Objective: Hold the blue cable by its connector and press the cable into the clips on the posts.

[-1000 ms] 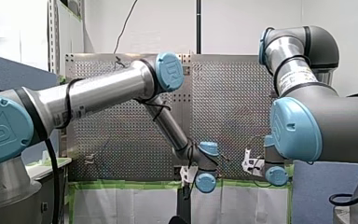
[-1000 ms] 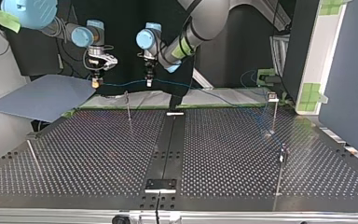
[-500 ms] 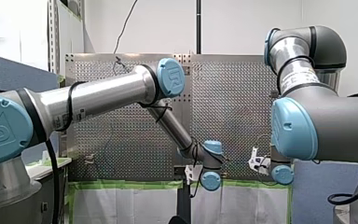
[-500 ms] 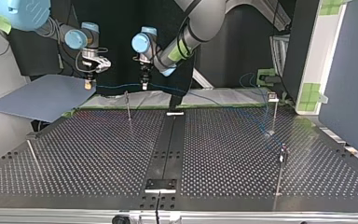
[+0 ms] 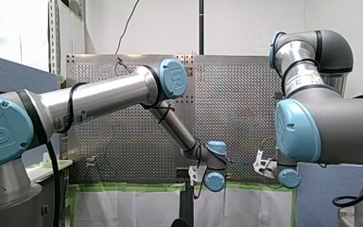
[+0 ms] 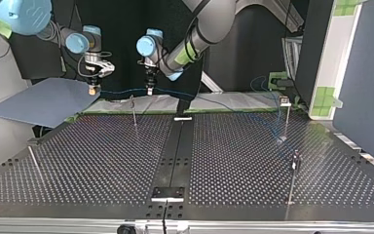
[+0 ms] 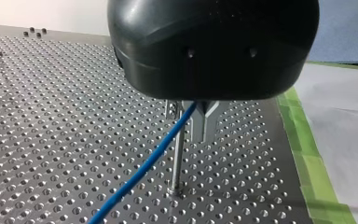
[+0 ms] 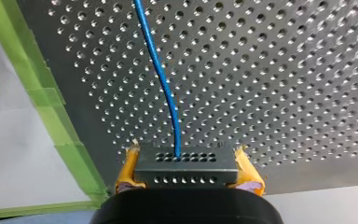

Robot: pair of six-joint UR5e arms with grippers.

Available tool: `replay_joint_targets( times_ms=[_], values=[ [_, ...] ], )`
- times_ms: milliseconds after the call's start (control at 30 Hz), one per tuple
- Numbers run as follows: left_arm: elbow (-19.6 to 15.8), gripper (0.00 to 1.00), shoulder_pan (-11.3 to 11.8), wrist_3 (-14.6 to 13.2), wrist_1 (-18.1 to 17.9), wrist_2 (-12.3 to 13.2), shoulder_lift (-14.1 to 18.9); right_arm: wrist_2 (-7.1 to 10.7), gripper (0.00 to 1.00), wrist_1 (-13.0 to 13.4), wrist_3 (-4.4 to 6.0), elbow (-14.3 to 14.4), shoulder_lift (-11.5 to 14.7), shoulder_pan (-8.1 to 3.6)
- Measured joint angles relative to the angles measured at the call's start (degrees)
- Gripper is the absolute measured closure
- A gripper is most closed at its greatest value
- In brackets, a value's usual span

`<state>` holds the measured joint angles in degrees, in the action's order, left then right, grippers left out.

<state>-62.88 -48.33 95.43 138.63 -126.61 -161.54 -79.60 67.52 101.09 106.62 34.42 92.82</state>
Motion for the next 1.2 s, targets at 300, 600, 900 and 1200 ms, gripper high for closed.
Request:
replay_joint_targets(
  times_ms=[300, 600, 900, 1200],
  values=[
    [0.46, 1.00, -0.10, -0.29, 0.39, 0.68, -0.02, 0.98, 1.00, -2.16, -0.10, -2.02, -3.33, -0.55],
    [0.49, 1.00, -0.17, -0.67, 0.28, 1.81, -0.37, 1.17, 1.00, -2.47, 2.07, -3.45, -3.59, -1.30],
    [2.21, 1.00, 0.15, -0.52, 0.43, 2.83, -0.62, 1.67, 1.00, -2.55, 3.14, -4.52, -3.65, -1.77],
    [3.20, 1.00, 1.29, -0.79, 1.82, 3.01, -0.62, 3.75, 1.00, -2.62, 2.74, -5.53, -3.66, -1.40]
  ],
)
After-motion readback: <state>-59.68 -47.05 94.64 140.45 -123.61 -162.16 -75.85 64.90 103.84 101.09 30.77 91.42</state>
